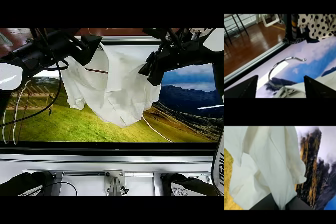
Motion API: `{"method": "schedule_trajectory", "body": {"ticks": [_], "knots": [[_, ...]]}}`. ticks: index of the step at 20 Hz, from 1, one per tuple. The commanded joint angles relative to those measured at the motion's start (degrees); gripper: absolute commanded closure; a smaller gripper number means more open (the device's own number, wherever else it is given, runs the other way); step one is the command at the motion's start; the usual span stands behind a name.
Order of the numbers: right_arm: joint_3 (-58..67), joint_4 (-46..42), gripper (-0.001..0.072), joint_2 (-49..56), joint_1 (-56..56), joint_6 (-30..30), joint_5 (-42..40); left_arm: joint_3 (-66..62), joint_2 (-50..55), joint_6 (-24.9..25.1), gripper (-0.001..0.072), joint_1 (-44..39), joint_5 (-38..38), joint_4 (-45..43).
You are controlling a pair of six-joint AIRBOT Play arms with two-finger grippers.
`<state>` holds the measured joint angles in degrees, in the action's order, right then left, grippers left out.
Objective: Fold the shirts.
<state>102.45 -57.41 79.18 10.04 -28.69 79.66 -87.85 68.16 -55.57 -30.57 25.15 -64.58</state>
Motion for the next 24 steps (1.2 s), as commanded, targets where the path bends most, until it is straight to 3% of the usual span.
{"method": "schedule_trajectory", "body": {"ticks": [1, 2, 3, 6, 7, 9, 11, 24], "knots": [[0.04, -0.15, 0.0640, -0.04, 0.90, -0.85, -1.22, 0.00, 0.33, -3.17, 0.0041, -1.22, -3.15, 0.11], [0.04, 0.33, 0.0640, -0.07, 0.90, -0.85, -1.22, 0.00, 0.33, -3.30, 0.0050, -1.25, -3.15, 0.11], [0.04, 0.74, 0.0640, -0.07, 0.90, -0.87, -1.18, 0.00, 0.35, -3.30, 0.0144, -1.25, -3.13, 0.11], [0.04, 1.51, 0.0640, -0.07, 0.90, -0.87, -0.42, 0.00, 0.35, -3.28, 0.0527, -1.25, -4.13, 0.11], [0.04, 1.90, 0.0640, -0.07, 0.92, -0.87, 0.09, 0.00, 0.35, -3.28, 0.0592, -1.25, -5.25, 0.11], [0.04, 3.28, 0.0640, -0.07, 0.92, -0.90, 0.92, 0.00, 0.35, -3.30, 0.0593, -1.25, -7.17, 0.11], [0.04, 4.04, 0.0640, -0.07, 0.92, -0.90, 1.03, 0.00, 0.35, -3.28, 0.0644, -1.25, -7.34, 0.11], [0.04, 10.80, 0.0639, -0.07, 0.92, -3.43, 6.78, 0.00, 0.35, -3.26, 0.0643, 0.31, -11.15, 0.07]]}}
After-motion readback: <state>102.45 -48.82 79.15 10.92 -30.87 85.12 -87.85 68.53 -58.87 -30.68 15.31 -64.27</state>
